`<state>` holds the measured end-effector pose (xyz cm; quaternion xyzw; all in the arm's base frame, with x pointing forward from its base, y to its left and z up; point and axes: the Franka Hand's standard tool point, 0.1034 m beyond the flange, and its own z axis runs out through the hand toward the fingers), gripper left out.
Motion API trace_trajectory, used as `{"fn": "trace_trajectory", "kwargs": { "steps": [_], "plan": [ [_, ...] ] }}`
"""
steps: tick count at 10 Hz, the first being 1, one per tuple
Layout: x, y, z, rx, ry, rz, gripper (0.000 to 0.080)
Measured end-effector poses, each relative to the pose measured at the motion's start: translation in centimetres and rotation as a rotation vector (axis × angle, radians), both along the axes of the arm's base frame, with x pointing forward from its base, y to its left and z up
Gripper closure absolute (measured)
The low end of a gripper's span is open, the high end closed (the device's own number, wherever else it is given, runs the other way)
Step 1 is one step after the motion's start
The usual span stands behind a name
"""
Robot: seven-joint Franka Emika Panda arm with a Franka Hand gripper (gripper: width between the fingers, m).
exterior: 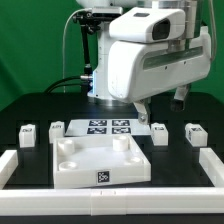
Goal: Assemble one leg
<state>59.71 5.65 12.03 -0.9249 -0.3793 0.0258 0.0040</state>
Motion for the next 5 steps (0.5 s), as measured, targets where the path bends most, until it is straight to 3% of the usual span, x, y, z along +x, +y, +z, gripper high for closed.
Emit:
{"fn": "trace_trajectory", "kwargs": {
  "steps": [5],
  "plan": [
    [-0.01,0.02,-0.01,0.001,0.0,-0.001,0.015]
  ]
}}
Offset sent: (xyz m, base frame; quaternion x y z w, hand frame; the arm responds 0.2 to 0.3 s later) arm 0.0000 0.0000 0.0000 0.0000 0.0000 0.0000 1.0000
